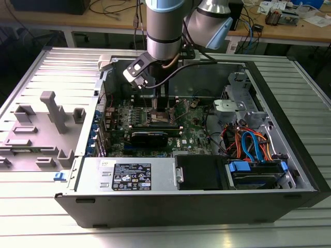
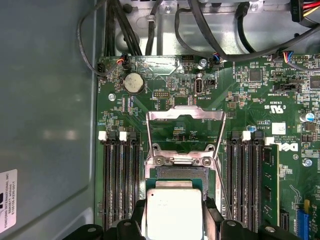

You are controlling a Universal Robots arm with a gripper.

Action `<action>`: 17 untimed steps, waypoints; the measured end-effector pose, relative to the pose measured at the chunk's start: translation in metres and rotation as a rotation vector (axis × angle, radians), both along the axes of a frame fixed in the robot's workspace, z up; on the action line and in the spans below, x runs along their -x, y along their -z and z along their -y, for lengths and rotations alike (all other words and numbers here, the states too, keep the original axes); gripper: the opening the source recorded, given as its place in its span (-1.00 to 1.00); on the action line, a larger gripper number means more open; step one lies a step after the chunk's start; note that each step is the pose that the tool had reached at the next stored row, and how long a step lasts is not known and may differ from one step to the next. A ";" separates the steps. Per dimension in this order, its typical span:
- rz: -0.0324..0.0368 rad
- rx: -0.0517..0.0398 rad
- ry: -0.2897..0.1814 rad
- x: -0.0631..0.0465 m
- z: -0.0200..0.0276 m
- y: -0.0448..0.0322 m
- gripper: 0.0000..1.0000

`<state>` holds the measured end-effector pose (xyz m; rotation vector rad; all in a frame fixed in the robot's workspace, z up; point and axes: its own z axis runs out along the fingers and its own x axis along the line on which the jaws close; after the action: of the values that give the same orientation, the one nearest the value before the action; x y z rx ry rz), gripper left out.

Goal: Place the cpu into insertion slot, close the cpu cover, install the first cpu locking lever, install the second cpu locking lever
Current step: 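Place the cpu into insertion slot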

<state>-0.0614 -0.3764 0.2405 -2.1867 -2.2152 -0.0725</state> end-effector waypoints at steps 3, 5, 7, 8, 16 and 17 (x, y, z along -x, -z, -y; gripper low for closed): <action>-0.0001 0.0002 0.000 0.000 0.0000 0.0035 0.08; -0.0001 0.0001 0.000 0.000 0.0000 0.0074 0.08; -0.0001 0.0002 0.000 0.000 0.0000 0.0118 0.08; -0.0001 0.0002 0.000 0.000 0.0000 0.0134 0.08; 0.0364 0.0002 0.000 0.004 0.0001 0.0215 0.08; 0.0389 0.0002 0.000 0.005 0.0001 0.0219 0.08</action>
<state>-0.0660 -0.3764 0.2187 -2.2042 -2.2352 -0.1158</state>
